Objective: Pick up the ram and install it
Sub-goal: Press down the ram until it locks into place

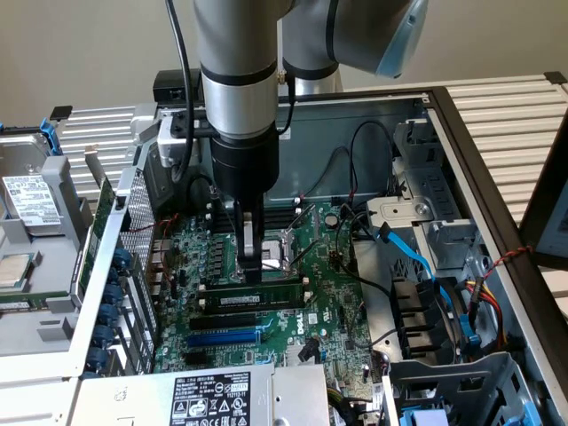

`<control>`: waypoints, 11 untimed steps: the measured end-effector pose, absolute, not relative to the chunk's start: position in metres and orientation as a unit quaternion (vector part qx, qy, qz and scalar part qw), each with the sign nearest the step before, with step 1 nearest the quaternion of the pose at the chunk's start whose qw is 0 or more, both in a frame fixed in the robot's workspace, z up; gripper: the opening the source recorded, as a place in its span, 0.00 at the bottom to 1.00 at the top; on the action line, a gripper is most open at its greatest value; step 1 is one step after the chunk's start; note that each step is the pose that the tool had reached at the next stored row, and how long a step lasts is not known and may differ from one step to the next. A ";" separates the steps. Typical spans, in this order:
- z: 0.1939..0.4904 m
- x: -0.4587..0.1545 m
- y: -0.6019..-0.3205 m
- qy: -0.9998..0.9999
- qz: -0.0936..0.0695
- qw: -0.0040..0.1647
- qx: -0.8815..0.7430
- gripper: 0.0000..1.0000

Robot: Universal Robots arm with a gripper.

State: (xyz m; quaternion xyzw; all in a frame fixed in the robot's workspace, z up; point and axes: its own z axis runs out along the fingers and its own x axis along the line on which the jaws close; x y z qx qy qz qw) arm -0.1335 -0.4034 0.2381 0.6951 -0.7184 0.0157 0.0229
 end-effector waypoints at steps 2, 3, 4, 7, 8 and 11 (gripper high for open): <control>0.237 -0.133 -0.405 -0.718 0.016 0.023 0.695 0.10; 0.237 -0.133 -0.405 -0.718 0.016 0.023 0.695 0.10; 0.237 -0.133 -0.405 -0.718 0.016 0.023 0.695 0.10; 0.236 -0.133 -0.406 -0.718 0.016 0.023 0.695 0.10; 0.235 -0.133 -0.406 -0.718 0.016 0.023 0.696 0.10; 0.235 -0.133 -0.406 -0.716 0.016 0.023 0.697 0.10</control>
